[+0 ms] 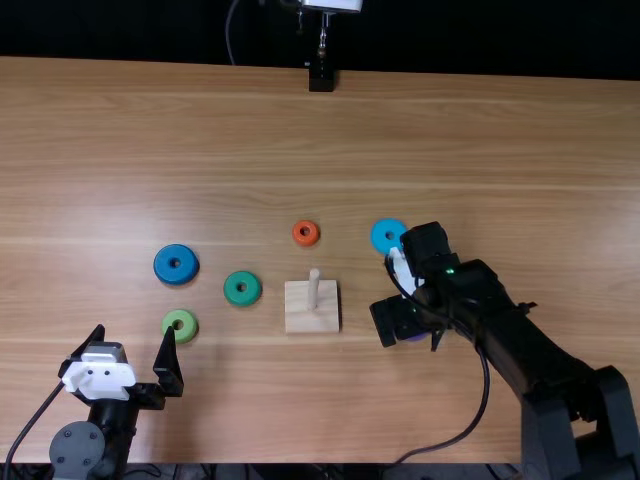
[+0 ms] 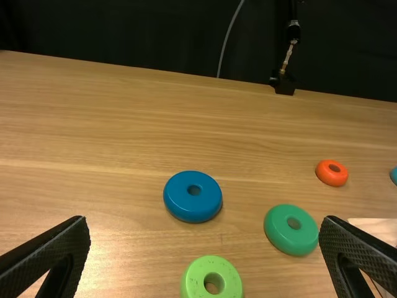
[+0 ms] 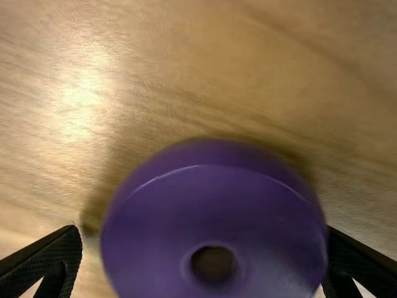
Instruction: Build the Hanoi tower: stack the rings onto the peg from bottom to top in this color order: purple, dark blue, light blue, dark green, light green, yellow, orange.
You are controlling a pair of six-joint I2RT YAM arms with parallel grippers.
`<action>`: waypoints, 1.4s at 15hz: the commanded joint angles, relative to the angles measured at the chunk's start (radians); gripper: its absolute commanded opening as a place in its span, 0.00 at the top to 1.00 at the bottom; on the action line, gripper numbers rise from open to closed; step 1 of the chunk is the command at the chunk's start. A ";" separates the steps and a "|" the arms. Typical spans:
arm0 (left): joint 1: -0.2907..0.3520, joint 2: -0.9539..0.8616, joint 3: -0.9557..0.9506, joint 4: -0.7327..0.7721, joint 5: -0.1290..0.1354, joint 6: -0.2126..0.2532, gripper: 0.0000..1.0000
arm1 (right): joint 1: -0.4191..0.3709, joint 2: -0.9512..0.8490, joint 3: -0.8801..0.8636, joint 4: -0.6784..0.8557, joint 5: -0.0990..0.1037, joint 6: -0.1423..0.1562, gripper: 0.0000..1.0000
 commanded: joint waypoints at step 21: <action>0.009 -0.012 -0.051 -0.017 0.003 0.011 0.00 | 0.118 -0.112 0.567 -0.384 -0.003 0.006 1.00</action>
